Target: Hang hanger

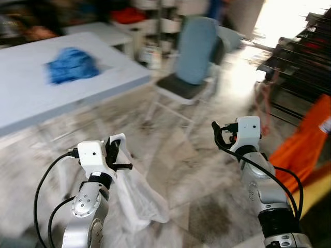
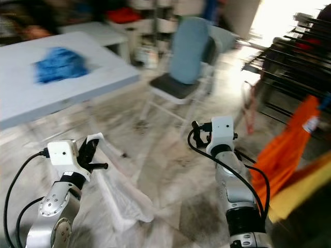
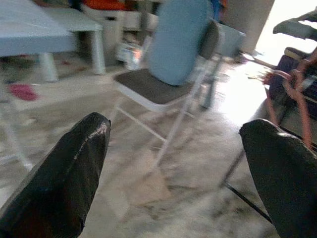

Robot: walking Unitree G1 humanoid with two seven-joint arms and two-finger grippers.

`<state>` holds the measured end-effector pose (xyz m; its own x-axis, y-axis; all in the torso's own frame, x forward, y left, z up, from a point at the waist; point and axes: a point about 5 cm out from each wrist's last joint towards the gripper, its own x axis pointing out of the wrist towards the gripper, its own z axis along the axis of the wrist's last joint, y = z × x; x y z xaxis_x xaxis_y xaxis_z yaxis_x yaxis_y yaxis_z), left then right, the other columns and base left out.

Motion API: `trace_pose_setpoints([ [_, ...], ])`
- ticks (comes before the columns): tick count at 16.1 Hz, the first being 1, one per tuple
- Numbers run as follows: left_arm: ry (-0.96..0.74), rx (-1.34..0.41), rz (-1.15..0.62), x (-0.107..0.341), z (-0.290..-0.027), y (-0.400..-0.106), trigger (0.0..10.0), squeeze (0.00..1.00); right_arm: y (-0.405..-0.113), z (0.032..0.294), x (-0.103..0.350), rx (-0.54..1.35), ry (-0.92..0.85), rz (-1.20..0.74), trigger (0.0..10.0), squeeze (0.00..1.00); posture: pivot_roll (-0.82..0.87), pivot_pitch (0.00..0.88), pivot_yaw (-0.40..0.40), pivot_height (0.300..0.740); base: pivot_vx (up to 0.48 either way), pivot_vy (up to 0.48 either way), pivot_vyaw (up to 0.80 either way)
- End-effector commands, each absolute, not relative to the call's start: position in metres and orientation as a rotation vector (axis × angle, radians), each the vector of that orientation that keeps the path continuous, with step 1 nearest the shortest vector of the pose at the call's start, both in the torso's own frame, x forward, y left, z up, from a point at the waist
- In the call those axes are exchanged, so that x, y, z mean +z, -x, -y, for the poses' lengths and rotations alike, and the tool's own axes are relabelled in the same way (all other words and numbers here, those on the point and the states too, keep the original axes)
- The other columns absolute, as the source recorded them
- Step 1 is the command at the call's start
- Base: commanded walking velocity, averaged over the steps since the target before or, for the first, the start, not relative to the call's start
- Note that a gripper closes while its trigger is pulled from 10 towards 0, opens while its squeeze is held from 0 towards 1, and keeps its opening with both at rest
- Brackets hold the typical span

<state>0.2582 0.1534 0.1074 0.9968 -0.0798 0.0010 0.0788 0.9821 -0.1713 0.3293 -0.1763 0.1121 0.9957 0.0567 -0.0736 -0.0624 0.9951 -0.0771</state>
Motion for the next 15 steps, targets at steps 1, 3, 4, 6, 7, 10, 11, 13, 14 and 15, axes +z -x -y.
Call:
trace_pose_setpoints([
  [1,0.172,-0.075,0.014,0.113,-0.156,-0.261,10.0,0.00,-0.333,0.173,0.119,0.066,0.084,-0.047,10.0,0.00,-0.02,0.000,-0.056,0.740,0.000,0.424,-0.80],
  [3,0.177,-0.077,0.007,0.113,-0.155,-0.262,10.0,0.00,-0.334,0.173,0.120,0.066,0.083,-0.046,10.0,0.00,-0.02,0.000,-0.056,0.740,0.000,0.433,-0.80],
  [4,0.176,-0.080,0.006,0.114,-0.155,-0.262,10.0,0.00,-0.335,0.173,0.120,0.065,0.082,-0.044,10.0,0.00,-0.02,0.000,-0.055,0.740,0.000,0.435,-0.80],
  [6,0.173,-0.085,0.004,0.114,-0.154,-0.262,10.0,0.00,-0.335,0.173,0.120,0.063,0.081,-0.046,10.0,0.00,-0.02,0.000,-0.054,0.740,0.000,0.435,-0.80],
  [7,0.172,-0.091,-0.003,0.113,-0.153,-0.261,10.0,0.00,-0.334,0.172,0.119,0.063,0.080,-0.048,10.0,0.00,-0.02,0.000,-0.054,0.740,0.000,0.435,-0.80],
  [10,0.137,-0.127,-0.053,0.106,-0.151,-0.260,10.0,0.00,-0.333,0.172,0.118,0.060,0.080,-0.048,10.0,0.00,-0.02,0.000,-0.048,0.740,0.000,0.437,-0.80],
  [11,0.128,-0.134,-0.062,0.105,-0.151,-0.259,10.0,0.00,-0.333,0.173,0.118,0.058,0.079,-0.047,10.0,0.00,-0.02,0.000,-0.048,0.740,0.000,0.435,-0.80],
  [13,0.101,-0.141,-0.084,0.102,-0.155,-0.258,10.0,0.00,-0.332,0.173,0.116,0.052,0.074,-0.051,10.0,0.00,-0.01,0.000,-0.029,0.740,0.000,0.437,-0.80],
  [14,0.084,-0.143,-0.088,0.101,-0.158,-0.258,10.0,0.00,-0.331,0.173,0.113,0.048,0.068,-0.057,10.0,0.00,-0.01,0.000,-0.026,0.740,0.000,0.446,-0.59],
  [15,0.061,-0.152,-0.103,0.100,-0.160,-0.257,10.0,0.00,-0.328,0.172,0.111,0.048,0.065,-0.060,10.0,0.00,-0.01,0.000,-0.021,0.740,0.000,0.454,0.00],
])
